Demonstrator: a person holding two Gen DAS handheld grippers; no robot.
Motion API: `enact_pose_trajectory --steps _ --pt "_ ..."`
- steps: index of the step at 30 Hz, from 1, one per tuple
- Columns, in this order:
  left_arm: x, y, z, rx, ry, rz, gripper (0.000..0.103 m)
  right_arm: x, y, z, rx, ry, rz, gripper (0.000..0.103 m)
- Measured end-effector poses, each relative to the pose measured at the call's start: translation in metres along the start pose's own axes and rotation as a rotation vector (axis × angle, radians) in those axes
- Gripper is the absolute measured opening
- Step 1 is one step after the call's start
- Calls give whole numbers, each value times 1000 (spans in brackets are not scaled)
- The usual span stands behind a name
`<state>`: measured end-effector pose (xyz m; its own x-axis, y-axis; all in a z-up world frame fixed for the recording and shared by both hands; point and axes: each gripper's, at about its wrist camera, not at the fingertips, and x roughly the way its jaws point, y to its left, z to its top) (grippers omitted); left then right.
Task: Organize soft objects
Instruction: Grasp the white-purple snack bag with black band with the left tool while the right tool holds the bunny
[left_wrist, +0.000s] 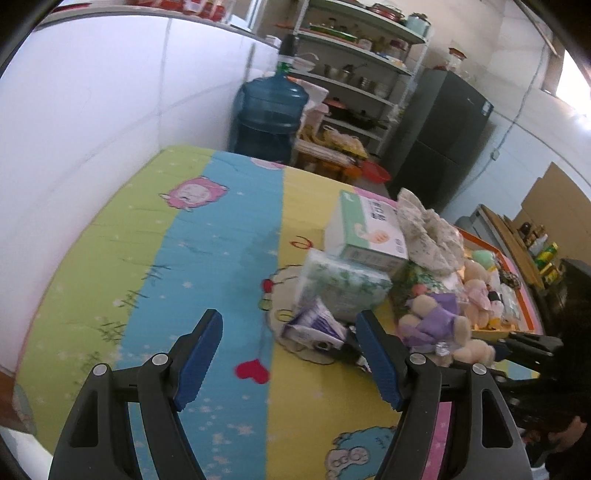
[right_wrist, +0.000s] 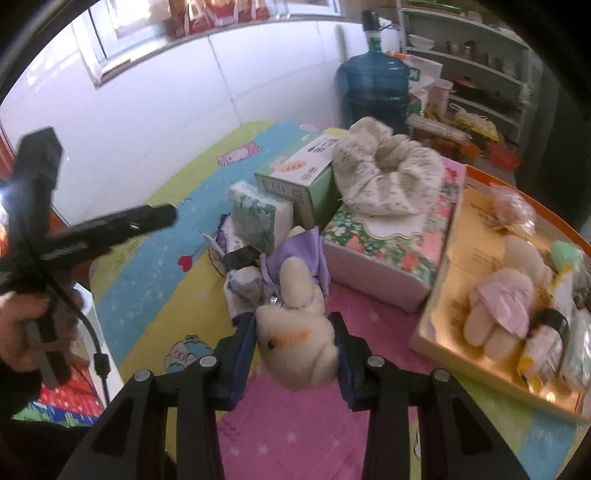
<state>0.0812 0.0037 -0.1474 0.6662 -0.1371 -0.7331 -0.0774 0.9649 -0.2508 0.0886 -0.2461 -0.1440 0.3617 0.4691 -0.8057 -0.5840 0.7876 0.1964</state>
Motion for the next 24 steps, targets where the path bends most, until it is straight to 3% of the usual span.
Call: enact_pose_trajectory --steps 6,13,24 --pt "17 -16 -5 -3 23 -12 76 -27 -11 -15 58 -36 -11 40" --pt "36 -25 -21 -129 37 20 76 -36 -25 -21 65 -34 -9 40" --pt "68 -56 -31 -214 33 92 76 -43 -51 -28 53 -33 74 40"
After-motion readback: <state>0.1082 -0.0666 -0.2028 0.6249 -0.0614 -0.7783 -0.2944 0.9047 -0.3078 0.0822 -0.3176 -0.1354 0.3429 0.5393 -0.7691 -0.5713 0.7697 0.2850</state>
